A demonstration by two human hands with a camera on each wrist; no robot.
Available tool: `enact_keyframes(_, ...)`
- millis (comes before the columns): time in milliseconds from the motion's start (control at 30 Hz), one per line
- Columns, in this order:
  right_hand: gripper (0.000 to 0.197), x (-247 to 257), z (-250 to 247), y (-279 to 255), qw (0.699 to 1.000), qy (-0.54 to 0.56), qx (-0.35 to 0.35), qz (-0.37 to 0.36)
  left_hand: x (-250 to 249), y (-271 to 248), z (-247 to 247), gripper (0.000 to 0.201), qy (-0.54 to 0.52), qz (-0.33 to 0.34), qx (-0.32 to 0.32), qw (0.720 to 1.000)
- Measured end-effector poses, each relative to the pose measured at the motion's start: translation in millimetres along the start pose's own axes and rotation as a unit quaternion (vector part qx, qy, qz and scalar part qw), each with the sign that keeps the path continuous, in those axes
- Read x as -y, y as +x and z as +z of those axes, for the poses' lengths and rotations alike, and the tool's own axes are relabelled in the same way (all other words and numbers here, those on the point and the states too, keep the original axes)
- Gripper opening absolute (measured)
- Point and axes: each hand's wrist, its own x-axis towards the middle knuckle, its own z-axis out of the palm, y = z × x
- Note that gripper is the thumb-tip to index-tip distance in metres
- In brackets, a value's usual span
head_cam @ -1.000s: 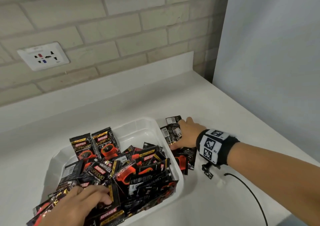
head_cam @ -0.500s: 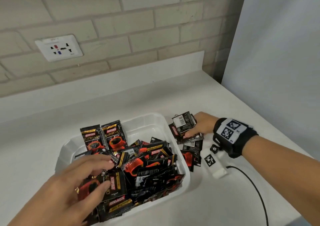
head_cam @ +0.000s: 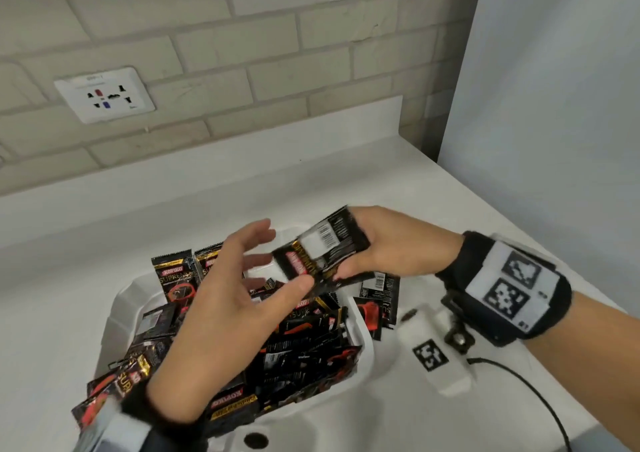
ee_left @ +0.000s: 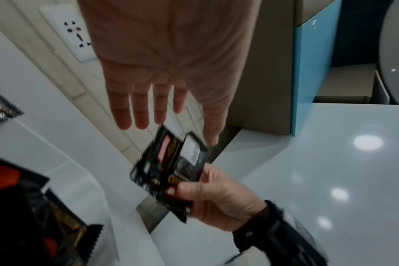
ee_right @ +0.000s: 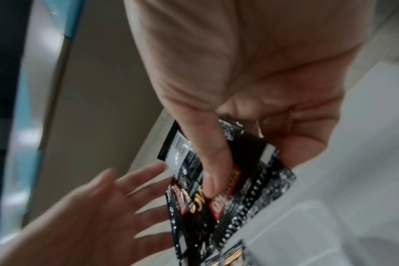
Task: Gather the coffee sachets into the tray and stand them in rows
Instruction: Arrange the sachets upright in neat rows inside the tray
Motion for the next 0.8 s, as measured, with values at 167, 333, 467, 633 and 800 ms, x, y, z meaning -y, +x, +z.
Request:
enact_keyframes(167,0.044,16,25,-3,0.999,-0.007,0.036,-0.027,2,1,2,0.034,0.007,-0.03,-0.011,0.999)
enact_keyframes(333,0.021,-26,-2,5,0.995,-0.062,-0.027,0.067,7,-15,-24,0.03,0.012,-0.07,-0.072,0.995)
enact_keyframes(467,0.044,-64,9,4,0.936,-0.288,0.081,0.185,18,-26,-41,0.03,-0.005,-0.09,-0.103,0.991)
enact_keyframes(633,0.05,-82,42,3,0.927,-0.317,0.075,0.186,17,-32,-44,0.033,0.016,-0.101,-0.105,0.989)
enact_keyframes(800,0.026,-85,36,3,0.954,-0.248,0.03,0.167,22,-37,-44,0.035,0.025,-0.093,-0.138,0.986)
